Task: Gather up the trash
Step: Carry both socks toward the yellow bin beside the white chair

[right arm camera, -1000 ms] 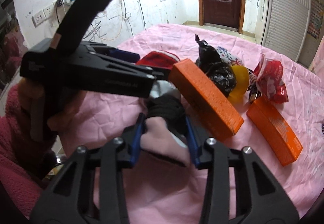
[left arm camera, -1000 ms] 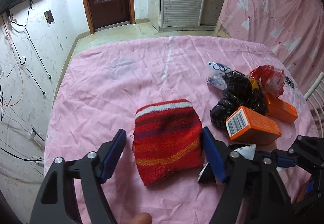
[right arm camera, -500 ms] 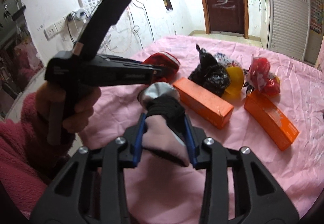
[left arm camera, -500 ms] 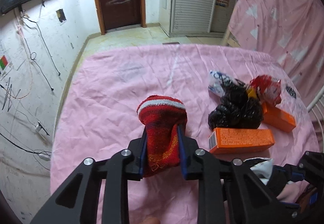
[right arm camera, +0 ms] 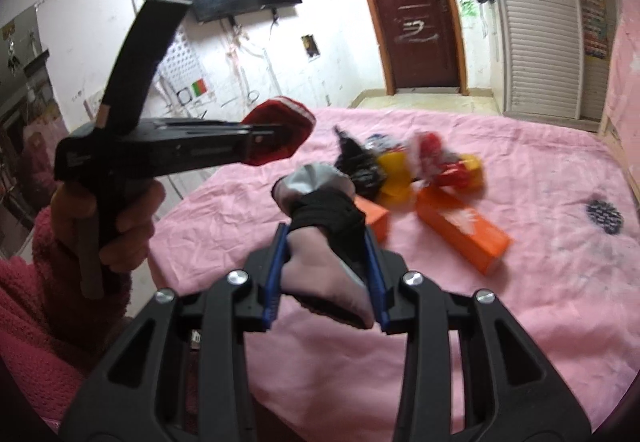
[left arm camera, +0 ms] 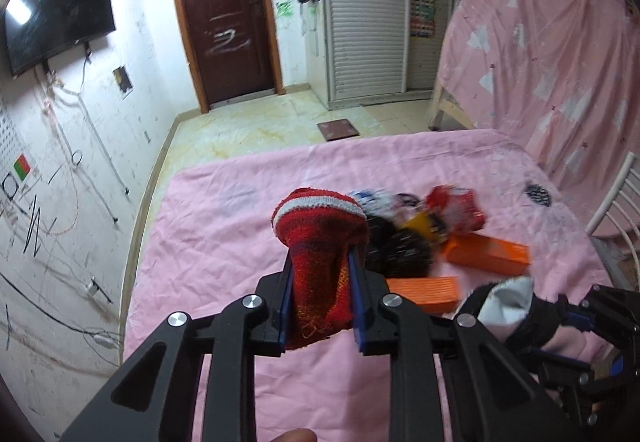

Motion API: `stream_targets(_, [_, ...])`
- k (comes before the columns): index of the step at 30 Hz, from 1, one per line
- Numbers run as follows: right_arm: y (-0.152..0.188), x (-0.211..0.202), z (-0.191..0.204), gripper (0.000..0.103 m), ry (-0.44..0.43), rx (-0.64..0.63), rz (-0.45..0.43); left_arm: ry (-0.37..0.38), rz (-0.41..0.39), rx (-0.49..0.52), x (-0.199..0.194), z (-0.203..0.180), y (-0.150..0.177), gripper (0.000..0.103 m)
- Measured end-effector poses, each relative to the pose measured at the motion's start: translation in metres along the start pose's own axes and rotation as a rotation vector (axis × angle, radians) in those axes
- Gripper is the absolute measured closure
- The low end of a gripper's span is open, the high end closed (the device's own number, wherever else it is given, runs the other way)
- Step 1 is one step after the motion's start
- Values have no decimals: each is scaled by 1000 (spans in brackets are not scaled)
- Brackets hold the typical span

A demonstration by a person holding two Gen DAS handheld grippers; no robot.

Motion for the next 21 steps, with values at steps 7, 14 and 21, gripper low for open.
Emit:
stream_targets(7, [-9, -46, -38, 69, 87, 45, -90, 62, -20, 39, -8, -47, -14, 87])
stream_targets(14, [-20, -84, -71, 69, 181, 71, -165, 121, -28, 77, -10, -92, -26, 87])
stream_targets(21, [-22, -127, -108, 69, 299, 122, -241, 198, -26, 115, -9, -141, -35, 87])
Point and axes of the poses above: each gripper's, at about its wrist camera, not at the fingertips, and x roughly the way its jaws point, z to its left, y to its underside, the point moved 1 cm from there along x, roughly the way its jaws point, and after that the axes turned 11 degrees about -z, right-handed, at the moved point
